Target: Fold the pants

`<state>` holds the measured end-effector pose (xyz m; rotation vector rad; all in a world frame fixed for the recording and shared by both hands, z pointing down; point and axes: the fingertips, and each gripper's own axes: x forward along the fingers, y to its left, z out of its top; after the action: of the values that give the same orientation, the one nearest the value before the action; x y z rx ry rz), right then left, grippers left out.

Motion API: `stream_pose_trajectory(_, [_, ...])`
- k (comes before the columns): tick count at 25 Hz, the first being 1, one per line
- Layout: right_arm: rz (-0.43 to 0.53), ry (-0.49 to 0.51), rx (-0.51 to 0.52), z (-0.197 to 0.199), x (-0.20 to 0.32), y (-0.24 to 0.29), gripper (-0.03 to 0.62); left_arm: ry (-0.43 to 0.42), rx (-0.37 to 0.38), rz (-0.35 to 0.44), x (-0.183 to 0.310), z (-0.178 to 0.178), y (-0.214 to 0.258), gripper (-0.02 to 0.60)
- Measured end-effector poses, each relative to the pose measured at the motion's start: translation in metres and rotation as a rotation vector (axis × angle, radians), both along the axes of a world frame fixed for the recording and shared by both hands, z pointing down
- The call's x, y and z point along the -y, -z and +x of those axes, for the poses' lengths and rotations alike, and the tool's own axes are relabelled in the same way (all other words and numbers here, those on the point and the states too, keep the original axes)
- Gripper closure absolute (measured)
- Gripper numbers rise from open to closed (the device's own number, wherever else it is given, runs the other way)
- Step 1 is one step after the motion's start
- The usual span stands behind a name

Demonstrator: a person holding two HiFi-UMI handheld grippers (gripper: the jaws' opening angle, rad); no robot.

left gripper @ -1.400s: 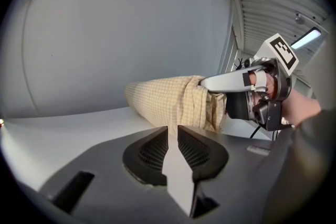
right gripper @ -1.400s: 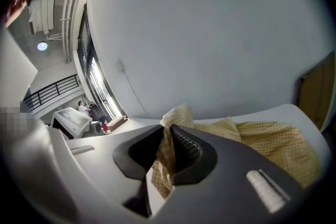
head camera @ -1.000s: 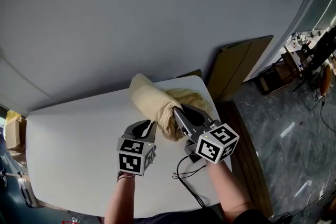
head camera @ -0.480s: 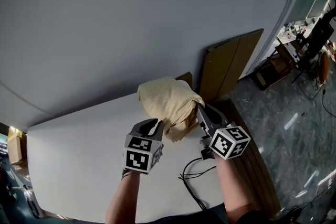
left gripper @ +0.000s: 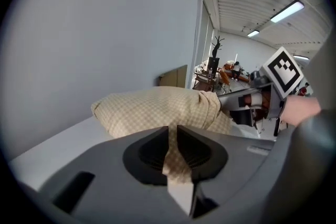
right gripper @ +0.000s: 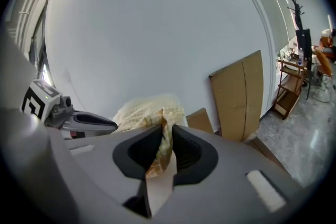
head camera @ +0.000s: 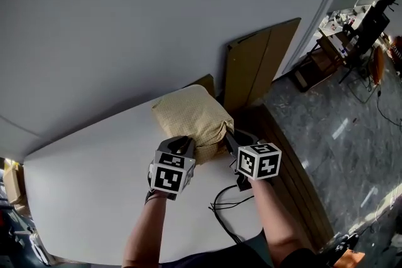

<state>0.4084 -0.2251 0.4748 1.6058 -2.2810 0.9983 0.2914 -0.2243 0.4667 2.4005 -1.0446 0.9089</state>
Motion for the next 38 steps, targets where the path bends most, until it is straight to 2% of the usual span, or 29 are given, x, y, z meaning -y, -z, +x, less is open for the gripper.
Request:
stream_pose_trajectory(3, [-0.026,0.008,0.01,0.001,0.0,-0.001,0.53,-0.014,0.026,0.003,0.0,0.002,-0.008,0.526])
stream_pose_trajectory(6, [-0.044,0.001,-0.005,0.0,-0.002,-0.004,0.528,0.004,-0.003,-0.009,0.0,-0.001,-0.009,0.527])
stream_pose_trajectory(8, [-0.04,-0.003,-0.014,0.005,-0.005,-0.001,0.495,0.023,-0.03,-0.017,-0.002,-0.004,-0.004,0.526])
stream_pose_trajectory(11, [-0.018,-0.004,-0.006,0.012,-0.011,0.012,0.428,0.037,-0.024,0.013,-0.005,-0.016,0.009,0.523])
stream_pose_trajectory(13, [0.008,-0.007,-0.017,0.016,-0.017,0.023,0.422,0.052,-0.039,0.038,-0.01,-0.023,0.02,0.53])
stream_pose_trajectory(15, [0.039,-0.03,-0.04,0.02,-0.023,0.035,0.438,0.064,-0.077,0.042,-0.016,-0.027,0.029,0.578])
stream_pose_trajectory(18, [0.079,-0.065,-0.03,0.018,-0.036,0.052,0.586,0.07,-0.129,0.042,-0.029,-0.035,0.04,0.586])
stream_pose_trajectory(27, [0.152,-0.018,-0.002,-0.043,-0.079,0.093,0.592,0.12,-0.226,0.11,-0.07,-0.1,0.077,0.587])
stream_pose_trajectory(32, [0.188,-0.015,-0.006,-0.076,-0.098,0.112,0.592,0.121,-0.325,0.121,-0.101,-0.135,0.098,0.586])
stream_pose_trajectory(38, [0.204,-0.001,-0.032,-0.107,-0.127,0.121,0.593,0.11,-0.328,0.132,-0.132,-0.163,0.101,0.584])
